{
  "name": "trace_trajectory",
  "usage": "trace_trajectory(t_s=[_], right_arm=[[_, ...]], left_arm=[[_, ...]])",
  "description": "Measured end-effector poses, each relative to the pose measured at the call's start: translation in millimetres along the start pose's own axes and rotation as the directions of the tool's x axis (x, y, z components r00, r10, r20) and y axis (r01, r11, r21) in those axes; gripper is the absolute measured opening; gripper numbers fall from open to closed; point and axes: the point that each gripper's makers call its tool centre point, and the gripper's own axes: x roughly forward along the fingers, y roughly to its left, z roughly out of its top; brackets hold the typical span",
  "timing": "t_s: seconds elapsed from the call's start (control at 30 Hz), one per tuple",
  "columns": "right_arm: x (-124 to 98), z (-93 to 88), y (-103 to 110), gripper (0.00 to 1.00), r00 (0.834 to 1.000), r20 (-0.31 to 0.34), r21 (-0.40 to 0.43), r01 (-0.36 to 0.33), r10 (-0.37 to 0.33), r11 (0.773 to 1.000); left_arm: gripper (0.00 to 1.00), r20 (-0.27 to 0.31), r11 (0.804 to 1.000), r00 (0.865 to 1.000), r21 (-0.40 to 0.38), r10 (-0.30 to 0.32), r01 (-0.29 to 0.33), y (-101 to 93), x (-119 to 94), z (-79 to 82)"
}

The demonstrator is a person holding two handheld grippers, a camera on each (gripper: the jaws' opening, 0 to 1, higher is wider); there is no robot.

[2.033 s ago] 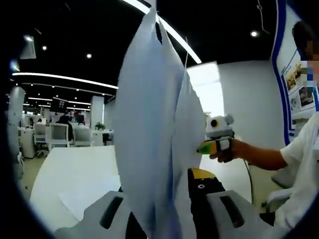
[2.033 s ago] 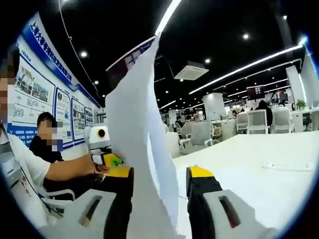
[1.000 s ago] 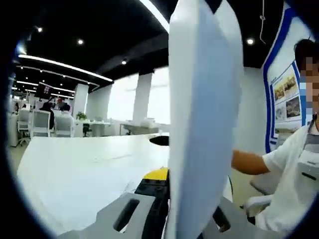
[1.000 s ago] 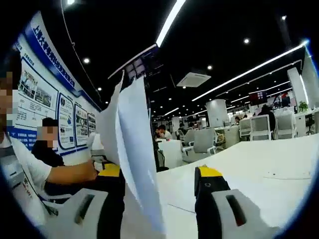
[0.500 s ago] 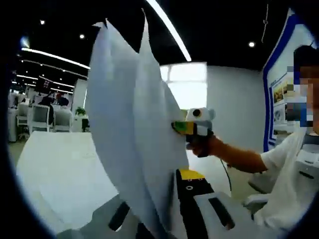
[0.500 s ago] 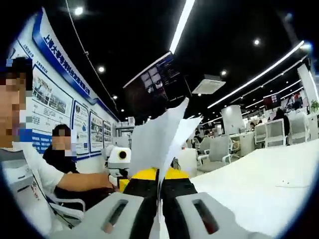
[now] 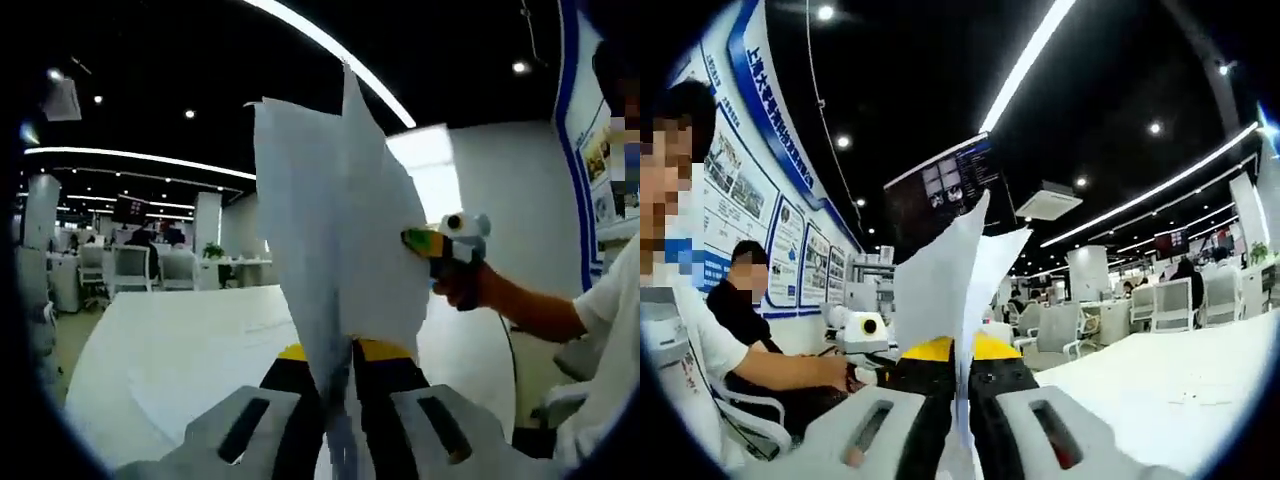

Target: Organize the stack of printing papers by aligning and flattening the scattered papers on the table

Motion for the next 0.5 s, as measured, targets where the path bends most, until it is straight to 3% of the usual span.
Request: trace_trajectory(t_s=[0.03,0.1,0.2,0.37,0.5], right_arm=[[-0.3,-5.1,-1.8,0.2,1.0,-0.019,0.023,0.005,-0.004,1.0],[-0.9,-15.2,-5.4,0.2,0.998,-0.057,0.07,0.016,-0.012,0.997],[-0.6,-10.1,0.1,0.24,0.999,-0.046,0.0,-0.006,0.006,1.0],[1.6,-1.4,-4.9,0.24,0.999,-0.046,0.011,0.017,-0.016,1.0],[1.9,-1.2,-12.9,0.23,0.998,-0.058,0.023,0.041,-0.039,0.999]], left_arm=[[0.2,-0.008,1.0,1.0,0.002,0.003,-0.003,0.2,0.2,-3.5],[0.2,-0.023,1.0,1.0,0.006,0.01,-0.01,0.6,0.7,-10.5],[0.2,0.001,1.0,1.0,0.011,0.001,-0.001,-3.5,-2.4,-1.7],[0.15,-0.011,1.0,1.0,0.001,0.019,-0.019,3.3,5.5,3.4],[0.06,-0.013,1.0,1.0,0.005,-0.004,0.004,-4.6,10.0,1.6]])
